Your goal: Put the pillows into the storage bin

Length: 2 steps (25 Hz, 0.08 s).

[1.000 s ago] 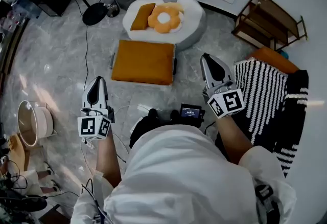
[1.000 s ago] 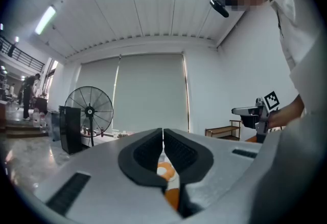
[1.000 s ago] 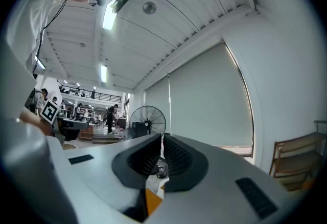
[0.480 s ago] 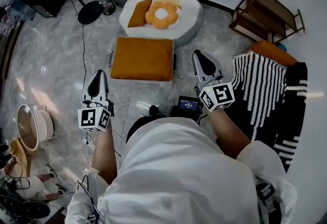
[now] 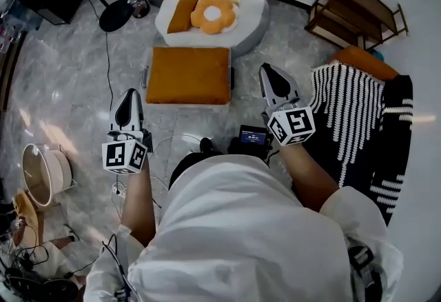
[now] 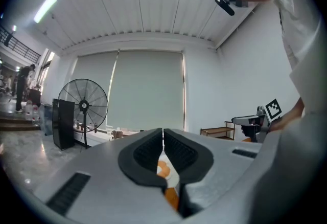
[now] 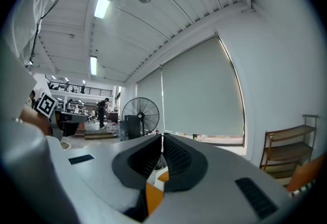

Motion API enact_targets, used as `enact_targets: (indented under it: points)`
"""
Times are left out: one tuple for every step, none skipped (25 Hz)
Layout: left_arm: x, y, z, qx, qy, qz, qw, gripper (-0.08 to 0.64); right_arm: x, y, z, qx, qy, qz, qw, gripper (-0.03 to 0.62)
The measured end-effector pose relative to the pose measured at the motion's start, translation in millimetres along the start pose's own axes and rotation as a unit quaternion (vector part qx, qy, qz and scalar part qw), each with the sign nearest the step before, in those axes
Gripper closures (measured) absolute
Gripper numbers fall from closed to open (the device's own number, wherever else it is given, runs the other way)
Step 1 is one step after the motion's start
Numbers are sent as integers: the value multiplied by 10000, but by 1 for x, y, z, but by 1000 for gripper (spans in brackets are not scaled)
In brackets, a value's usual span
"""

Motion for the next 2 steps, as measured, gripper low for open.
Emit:
enact_targets:
  points:
    - [0, 0, -1, -15, 48, 21, 10000, 546, 0, 1, -1, 13, 6, -22, 10000, 557]
    - [0, 0, -1, -29, 98, 40, 9999, 546, -1, 2, -1, 26, 13, -42, 10000, 557]
Point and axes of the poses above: the fingertips, and each gripper's own axes: z backward along the fingers, x to its left, y out of its underside, the point moved 10 cm from there along z, backward along the fingers, and after that the axes turned 12 degrees about x, right-handed, at the moved point
